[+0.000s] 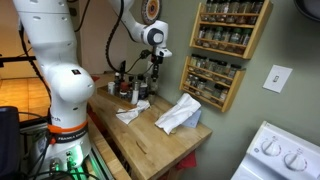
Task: Move the white container in the first row of the wooden tray a little to the left, pick up the spice bottle from the table and put it in the first row of the wooden tray to the right of the white container
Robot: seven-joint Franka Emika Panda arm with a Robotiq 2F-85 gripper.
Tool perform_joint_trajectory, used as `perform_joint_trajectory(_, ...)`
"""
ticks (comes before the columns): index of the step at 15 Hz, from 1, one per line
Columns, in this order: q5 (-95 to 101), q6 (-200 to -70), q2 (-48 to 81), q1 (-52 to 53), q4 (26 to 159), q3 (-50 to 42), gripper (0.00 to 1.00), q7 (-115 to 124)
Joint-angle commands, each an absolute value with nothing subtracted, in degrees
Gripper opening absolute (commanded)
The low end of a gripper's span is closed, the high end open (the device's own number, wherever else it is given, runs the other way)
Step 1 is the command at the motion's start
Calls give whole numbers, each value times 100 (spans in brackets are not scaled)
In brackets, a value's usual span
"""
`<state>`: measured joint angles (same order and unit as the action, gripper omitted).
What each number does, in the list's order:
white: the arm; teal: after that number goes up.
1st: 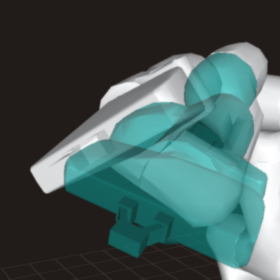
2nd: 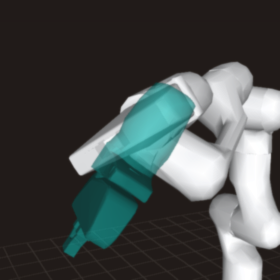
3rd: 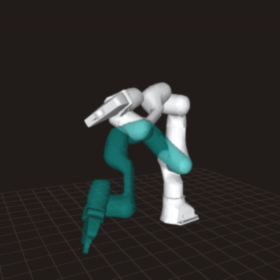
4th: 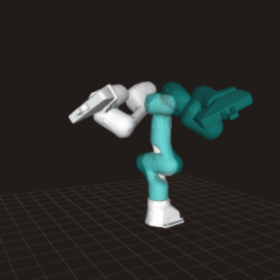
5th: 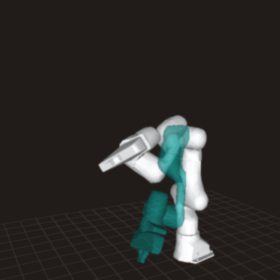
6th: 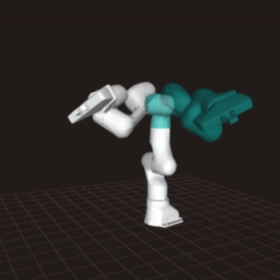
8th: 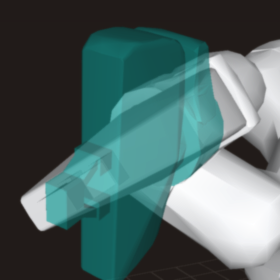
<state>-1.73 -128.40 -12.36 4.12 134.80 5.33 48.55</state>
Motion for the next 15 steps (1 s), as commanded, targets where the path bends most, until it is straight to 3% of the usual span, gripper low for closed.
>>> perform_joint_trajectory(1,-42,-12305,-1720,357,13234,644,29,4447)
perform_joint_trajectory(15,-1887,-10365,-2239,1087,12782,804,29,1268)
